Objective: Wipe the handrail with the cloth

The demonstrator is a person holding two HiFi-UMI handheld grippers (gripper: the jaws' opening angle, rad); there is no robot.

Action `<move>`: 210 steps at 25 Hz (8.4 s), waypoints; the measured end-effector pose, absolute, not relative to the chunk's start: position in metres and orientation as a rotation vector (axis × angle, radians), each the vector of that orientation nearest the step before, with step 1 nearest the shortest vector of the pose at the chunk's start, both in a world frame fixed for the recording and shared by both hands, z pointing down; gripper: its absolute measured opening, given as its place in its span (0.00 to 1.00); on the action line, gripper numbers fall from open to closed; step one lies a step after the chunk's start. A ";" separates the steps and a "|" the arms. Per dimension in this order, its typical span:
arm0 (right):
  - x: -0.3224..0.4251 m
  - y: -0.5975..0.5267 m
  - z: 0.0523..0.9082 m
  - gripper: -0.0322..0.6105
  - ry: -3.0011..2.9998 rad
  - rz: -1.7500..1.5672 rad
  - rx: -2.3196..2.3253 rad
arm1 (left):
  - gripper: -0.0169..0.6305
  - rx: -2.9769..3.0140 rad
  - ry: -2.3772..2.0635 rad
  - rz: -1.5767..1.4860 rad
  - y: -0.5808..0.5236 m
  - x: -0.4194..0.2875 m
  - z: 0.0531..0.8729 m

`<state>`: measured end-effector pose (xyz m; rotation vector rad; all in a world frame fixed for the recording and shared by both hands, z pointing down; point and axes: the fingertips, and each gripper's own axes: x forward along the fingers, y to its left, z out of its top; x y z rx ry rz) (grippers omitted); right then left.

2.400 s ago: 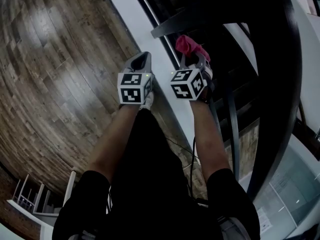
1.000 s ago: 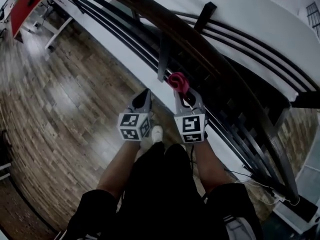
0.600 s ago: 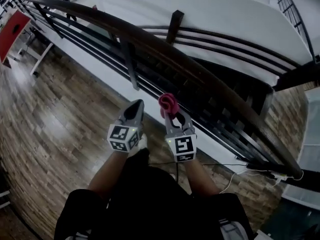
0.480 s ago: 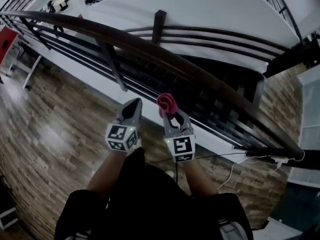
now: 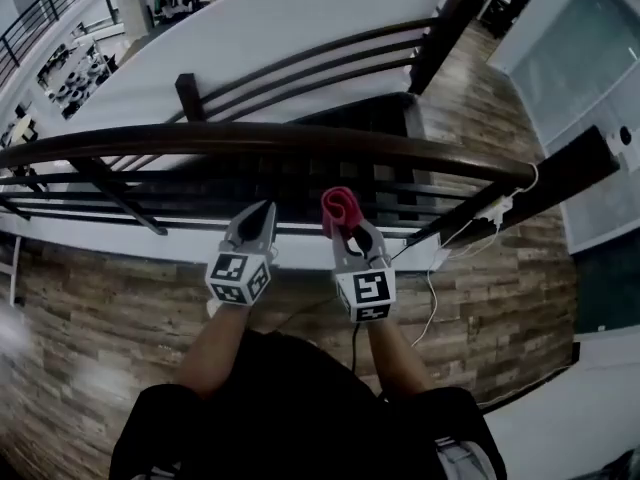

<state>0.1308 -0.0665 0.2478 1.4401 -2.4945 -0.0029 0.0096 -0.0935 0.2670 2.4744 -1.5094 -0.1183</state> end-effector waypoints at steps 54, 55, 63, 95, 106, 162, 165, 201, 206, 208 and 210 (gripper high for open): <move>0.556 -0.227 0.675 0.11 -1.849 0.064 2.065 | 0.03 2.805 -0.660 0.043 -0.186 0.434 0.674; 0.563 -0.226 0.676 0.11 -1.816 0.056 2.064 | 0.03 2.797 -0.661 0.043 -0.185 0.437 0.677; 0.603 -0.235 0.680 0.11 -1.530 -0.144 1.978 | 0.03 2.828 -0.623 0.079 -0.180 0.476 0.685; 0.578 -0.237 0.696 0.11 -1.534 -0.093 1.775 | 0.03 2.797 -0.942 0.207 -0.187 0.402 0.707; 0.528 -0.232 0.707 0.11 -1.637 -0.122 1.646 | 0.03 2.750 -1.143 0.146 -0.194 0.361 0.695; 0.114 -0.244 0.714 0.11 -1.924 -0.417 1.165 | 0.03 2.459 -1.641 -0.004 -0.195 -0.043 0.694; 0.101 -0.241 0.711 0.11 -1.940 -0.427 1.171 | 0.03 2.439 -1.649 -0.015 -0.193 -0.060 0.699; -0.133 -0.222 0.710 0.11 -2.012 -0.592 0.990 | 0.03 2.433 -1.773 -0.090 -0.173 -0.259 0.718; -0.160 -0.221 0.708 0.11 -2.014 -0.616 0.973 | 0.03 2.397 -1.811 -0.087 -0.172 -0.280 0.719; -0.169 -0.221 0.707 0.11 -2.019 -0.621 0.964 | 0.03 2.384 -1.829 -0.095 -0.171 -0.288 0.720; -0.175 -0.221 0.706 0.11 -2.024 -0.625 0.961 | 0.03 2.366 -1.843 -0.112 -0.171 -0.295 0.720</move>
